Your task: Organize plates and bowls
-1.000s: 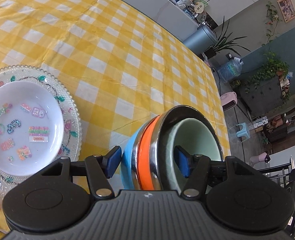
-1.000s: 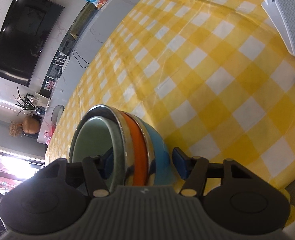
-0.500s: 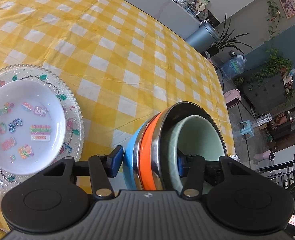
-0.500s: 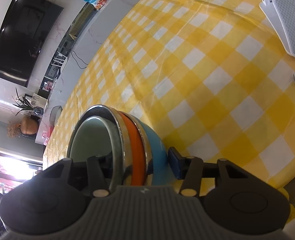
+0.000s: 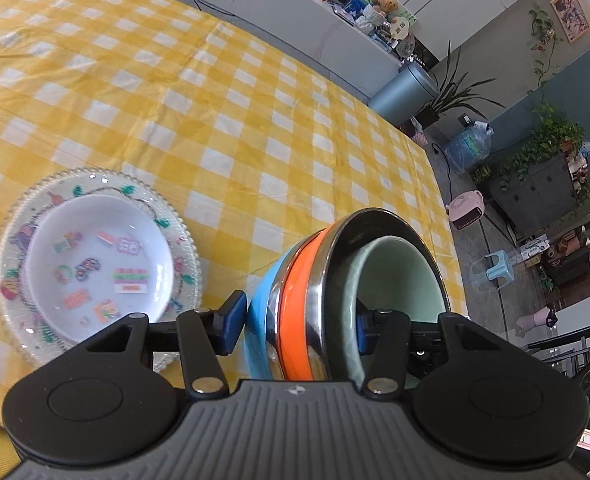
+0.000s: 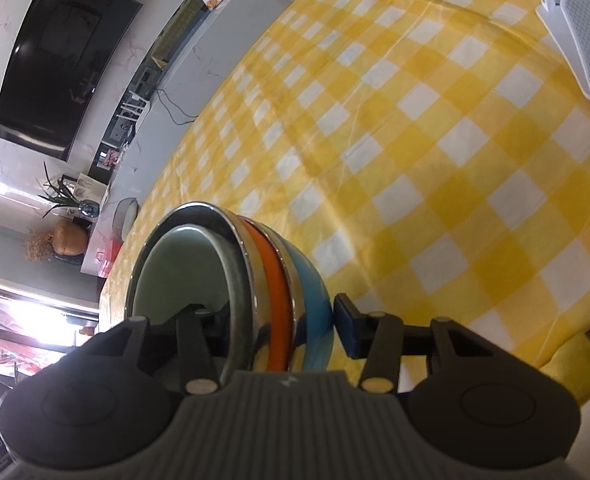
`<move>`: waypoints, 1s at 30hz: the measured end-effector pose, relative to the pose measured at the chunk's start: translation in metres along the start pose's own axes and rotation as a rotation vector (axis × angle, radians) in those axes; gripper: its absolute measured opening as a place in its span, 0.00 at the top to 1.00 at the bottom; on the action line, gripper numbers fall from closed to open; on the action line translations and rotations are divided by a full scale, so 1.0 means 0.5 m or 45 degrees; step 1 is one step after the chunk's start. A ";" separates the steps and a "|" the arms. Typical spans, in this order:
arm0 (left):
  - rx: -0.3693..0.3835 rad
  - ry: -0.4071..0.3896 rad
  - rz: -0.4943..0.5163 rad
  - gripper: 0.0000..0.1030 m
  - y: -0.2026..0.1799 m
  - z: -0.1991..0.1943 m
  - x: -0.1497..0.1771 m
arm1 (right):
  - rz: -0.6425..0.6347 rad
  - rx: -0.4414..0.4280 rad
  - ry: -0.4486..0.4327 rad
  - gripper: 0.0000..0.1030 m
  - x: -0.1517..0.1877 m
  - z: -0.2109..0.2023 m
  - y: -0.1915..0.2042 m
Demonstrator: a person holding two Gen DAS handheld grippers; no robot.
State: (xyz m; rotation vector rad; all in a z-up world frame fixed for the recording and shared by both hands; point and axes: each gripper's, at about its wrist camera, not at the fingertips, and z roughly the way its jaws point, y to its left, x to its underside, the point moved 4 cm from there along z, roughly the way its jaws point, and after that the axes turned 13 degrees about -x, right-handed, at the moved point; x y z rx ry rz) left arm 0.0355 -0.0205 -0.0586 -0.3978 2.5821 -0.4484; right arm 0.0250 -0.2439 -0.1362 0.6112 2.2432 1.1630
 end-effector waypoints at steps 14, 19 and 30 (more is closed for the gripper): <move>-0.032 -0.057 -0.112 0.44 0.112 -0.100 -0.062 | -0.130 -0.034 0.083 0.54 0.060 0.052 0.148; -0.045 -0.081 -0.188 0.44 0.170 -0.115 -0.091 | -0.192 -0.049 0.132 0.54 0.081 0.097 0.204; -0.062 -0.030 -0.254 0.44 0.241 -0.063 -0.103 | -0.235 -0.019 0.230 0.54 0.104 0.193 0.209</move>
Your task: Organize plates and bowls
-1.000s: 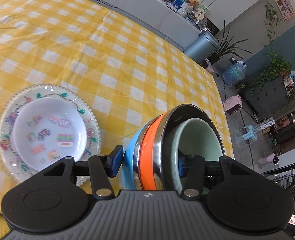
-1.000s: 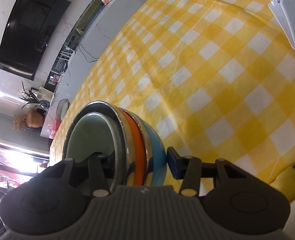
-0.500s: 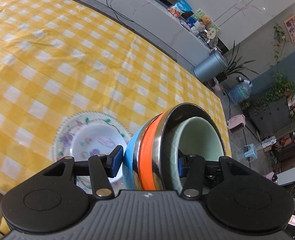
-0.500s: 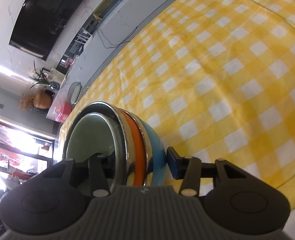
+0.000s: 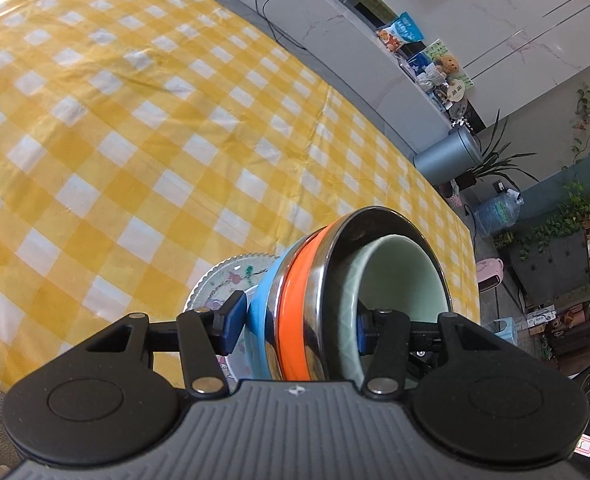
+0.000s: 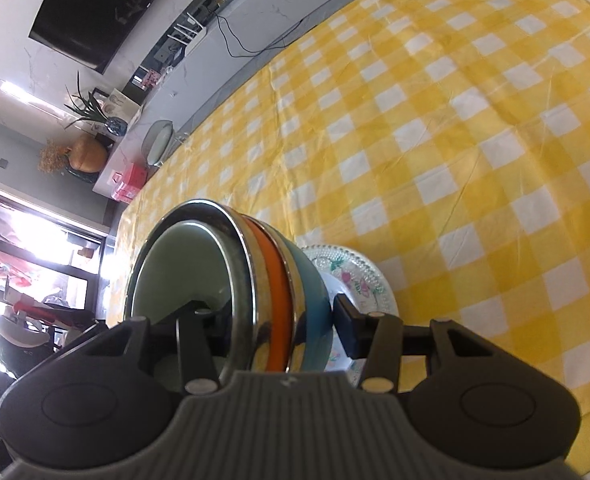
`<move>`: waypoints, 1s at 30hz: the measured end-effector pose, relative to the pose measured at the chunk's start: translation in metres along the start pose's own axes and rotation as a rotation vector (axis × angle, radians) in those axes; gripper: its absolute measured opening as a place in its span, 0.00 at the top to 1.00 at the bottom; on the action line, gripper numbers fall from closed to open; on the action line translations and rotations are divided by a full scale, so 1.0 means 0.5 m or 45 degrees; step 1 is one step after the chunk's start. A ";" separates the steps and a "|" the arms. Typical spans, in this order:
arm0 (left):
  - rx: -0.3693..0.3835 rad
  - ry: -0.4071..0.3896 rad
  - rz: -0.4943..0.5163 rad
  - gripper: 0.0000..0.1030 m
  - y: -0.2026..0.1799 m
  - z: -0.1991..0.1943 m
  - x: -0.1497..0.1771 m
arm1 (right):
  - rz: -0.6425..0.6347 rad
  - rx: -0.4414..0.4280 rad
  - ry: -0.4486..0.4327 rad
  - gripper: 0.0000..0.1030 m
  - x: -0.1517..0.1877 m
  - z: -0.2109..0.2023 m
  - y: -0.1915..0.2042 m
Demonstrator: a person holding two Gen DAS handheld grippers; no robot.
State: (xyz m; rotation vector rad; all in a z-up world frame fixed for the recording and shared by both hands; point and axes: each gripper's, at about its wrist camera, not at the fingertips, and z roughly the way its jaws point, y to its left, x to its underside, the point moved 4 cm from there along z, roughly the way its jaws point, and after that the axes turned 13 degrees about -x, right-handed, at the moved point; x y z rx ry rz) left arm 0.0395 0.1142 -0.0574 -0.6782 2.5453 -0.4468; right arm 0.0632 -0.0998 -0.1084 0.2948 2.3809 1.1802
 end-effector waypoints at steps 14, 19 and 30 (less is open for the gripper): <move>-0.024 0.026 0.013 0.44 0.016 0.038 0.006 | 0.037 0.016 0.028 0.54 0.005 0.035 -0.034; -0.017 0.028 0.015 0.44 0.017 0.042 0.004 | 0.023 0.015 0.029 0.54 0.007 0.039 -0.035; -0.026 0.027 0.013 0.33 0.015 0.040 -0.003 | -0.017 0.014 0.058 0.41 0.005 0.039 -0.027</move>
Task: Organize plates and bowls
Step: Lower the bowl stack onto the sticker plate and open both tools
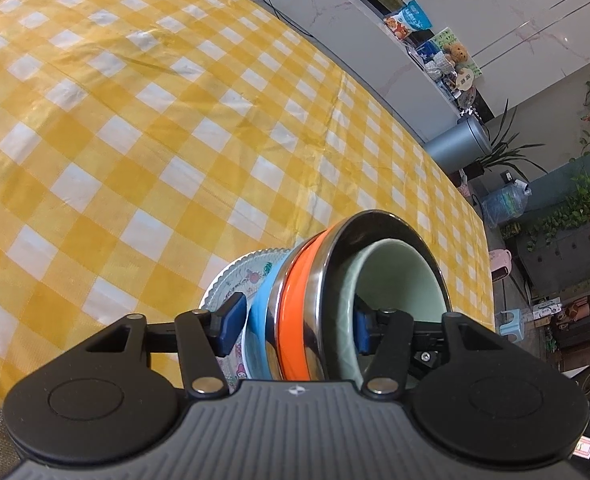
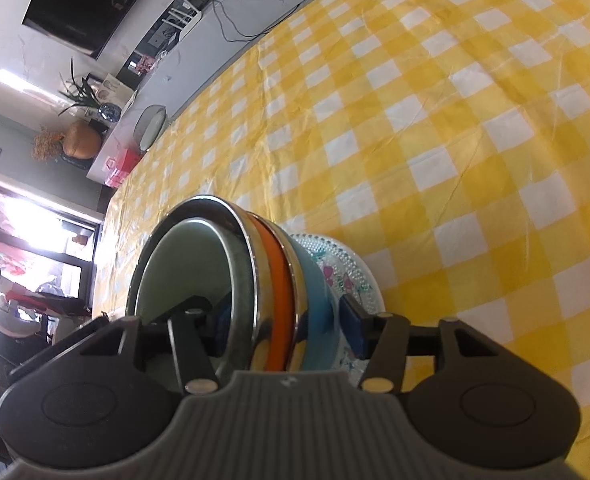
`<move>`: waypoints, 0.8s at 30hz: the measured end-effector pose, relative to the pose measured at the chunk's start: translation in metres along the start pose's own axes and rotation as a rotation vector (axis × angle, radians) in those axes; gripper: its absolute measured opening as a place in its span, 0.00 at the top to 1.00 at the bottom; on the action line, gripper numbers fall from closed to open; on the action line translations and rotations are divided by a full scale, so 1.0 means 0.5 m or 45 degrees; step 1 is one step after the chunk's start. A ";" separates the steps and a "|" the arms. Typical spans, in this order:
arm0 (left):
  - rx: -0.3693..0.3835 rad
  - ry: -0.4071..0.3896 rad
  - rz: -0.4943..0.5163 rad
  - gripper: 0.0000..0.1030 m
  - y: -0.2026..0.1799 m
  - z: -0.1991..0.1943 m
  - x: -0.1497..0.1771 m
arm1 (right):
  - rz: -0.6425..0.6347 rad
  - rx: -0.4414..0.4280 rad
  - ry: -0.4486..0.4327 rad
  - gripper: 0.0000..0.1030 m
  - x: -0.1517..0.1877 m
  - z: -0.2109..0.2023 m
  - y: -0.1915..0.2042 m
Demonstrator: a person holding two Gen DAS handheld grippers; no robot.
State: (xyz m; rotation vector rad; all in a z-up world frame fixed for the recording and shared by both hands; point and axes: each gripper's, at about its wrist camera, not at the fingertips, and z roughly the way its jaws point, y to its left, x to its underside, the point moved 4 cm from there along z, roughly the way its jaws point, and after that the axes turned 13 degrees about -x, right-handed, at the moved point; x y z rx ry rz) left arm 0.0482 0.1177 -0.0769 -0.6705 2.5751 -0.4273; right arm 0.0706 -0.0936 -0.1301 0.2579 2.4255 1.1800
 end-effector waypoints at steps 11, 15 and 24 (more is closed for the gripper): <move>-0.059 -0.176 0.079 0.29 -0.028 -0.098 0.001 | -0.160 0.059 -0.128 0.32 -0.006 -0.075 0.035; -0.109 -0.392 0.243 0.30 -0.075 -0.187 0.011 | -0.276 0.144 -0.220 0.32 0.001 -0.125 0.062; -0.144 -0.650 0.621 0.30 -0.182 -0.348 0.110 | -0.639 0.334 -0.426 0.31 0.060 -0.266 0.149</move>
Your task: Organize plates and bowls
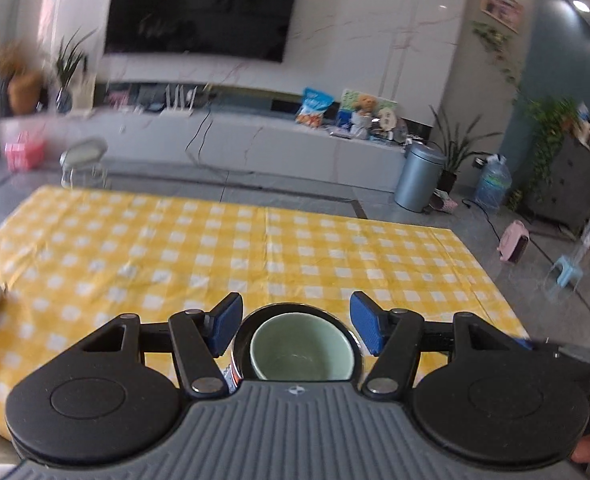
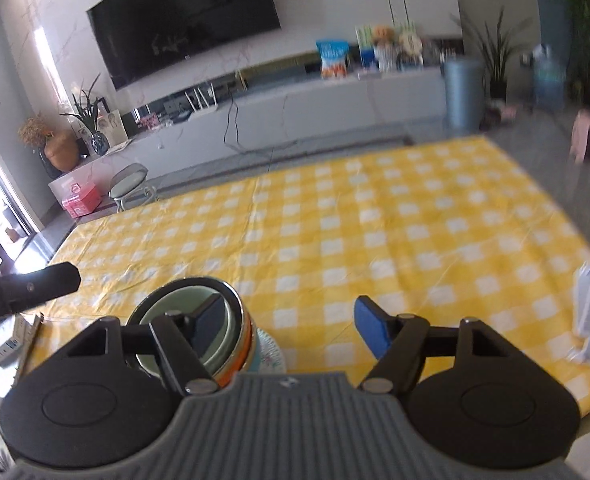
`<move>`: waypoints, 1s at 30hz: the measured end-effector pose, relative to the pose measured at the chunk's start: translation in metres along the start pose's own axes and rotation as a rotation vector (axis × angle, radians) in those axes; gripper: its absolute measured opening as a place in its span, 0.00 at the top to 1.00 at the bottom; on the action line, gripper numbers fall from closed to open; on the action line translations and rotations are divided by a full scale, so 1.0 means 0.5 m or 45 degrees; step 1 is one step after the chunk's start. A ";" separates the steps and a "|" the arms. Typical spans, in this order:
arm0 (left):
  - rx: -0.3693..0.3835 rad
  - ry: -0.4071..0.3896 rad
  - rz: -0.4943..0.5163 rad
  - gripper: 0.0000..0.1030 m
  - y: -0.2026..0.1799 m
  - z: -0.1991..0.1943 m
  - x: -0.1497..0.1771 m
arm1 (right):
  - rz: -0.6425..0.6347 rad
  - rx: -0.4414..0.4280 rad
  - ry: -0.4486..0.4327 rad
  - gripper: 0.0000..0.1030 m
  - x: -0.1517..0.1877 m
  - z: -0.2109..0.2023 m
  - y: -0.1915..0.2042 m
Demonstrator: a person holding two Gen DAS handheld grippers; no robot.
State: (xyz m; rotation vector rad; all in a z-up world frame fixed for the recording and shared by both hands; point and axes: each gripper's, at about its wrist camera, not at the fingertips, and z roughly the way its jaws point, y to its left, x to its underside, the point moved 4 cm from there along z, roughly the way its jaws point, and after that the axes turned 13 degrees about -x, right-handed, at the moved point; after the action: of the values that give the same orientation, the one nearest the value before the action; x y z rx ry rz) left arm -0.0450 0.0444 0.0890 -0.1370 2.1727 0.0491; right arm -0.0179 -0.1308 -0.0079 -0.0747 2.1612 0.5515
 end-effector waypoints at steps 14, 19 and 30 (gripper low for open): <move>-0.089 -0.198 0.149 0.21 -0.023 -0.148 0.052 | -0.212 0.073 -0.135 0.14 0.086 -0.189 0.037; -0.115 -0.119 0.156 0.14 -0.028 -0.131 0.100 | -0.230 0.078 -0.132 0.08 0.111 -0.209 0.053; -0.108 0.149 0.153 0.14 -0.017 -0.057 0.177 | -0.200 0.095 -0.026 0.07 0.155 -0.179 0.029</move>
State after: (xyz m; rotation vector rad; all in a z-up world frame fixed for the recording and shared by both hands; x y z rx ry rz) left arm -0.1171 0.0264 0.0324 -0.0589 2.2946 0.2063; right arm -0.1361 -0.1438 -0.0170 -0.1954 2.1318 0.3792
